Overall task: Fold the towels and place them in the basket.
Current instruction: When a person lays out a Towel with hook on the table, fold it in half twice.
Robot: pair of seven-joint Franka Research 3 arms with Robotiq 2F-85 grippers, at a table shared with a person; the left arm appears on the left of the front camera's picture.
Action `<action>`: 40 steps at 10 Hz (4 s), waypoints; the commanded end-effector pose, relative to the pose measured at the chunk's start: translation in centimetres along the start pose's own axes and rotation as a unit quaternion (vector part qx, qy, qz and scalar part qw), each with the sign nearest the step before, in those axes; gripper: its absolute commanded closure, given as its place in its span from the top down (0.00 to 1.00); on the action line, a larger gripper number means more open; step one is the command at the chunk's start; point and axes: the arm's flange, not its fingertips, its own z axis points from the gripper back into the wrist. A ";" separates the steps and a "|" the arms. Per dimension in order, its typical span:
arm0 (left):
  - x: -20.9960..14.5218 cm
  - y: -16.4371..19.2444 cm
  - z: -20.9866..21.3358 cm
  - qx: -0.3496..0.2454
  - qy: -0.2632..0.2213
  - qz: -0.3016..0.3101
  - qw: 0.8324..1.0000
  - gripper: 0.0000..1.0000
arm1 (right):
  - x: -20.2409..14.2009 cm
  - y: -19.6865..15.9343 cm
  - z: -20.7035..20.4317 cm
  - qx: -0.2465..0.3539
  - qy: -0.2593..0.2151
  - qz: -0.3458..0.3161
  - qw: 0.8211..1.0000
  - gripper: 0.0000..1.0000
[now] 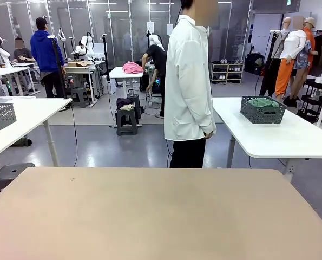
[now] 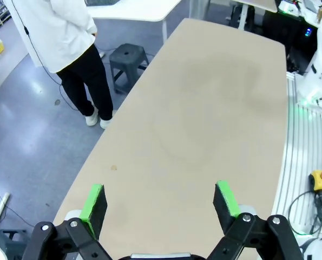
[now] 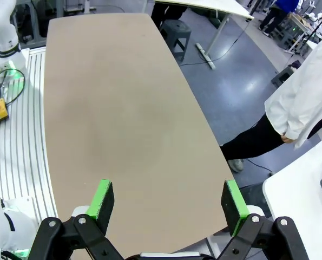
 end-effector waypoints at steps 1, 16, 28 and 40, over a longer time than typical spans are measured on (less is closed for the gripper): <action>0.8 -0.2 0.2 -0.003 -0.012 -0.014 1.000 1.00 | -0.2 -0.3 0.2 0.007 -0.002 0.011 1.000 1.00; 1.9 0.8 0.8 -0.003 0.012 -0.019 1.000 1.00 | 0.5 -0.6 0.9 0.025 0.010 0.016 0.999 1.00; 2.7 1.8 2.6 -0.032 0.013 -0.034 0.999 1.00 | 1.3 -1.6 2.1 0.036 0.026 0.018 0.999 1.00; 2.7 1.8 2.6 -0.032 0.013 -0.034 0.999 1.00 | 1.3 -1.6 2.1 0.036 0.026 0.018 0.999 1.00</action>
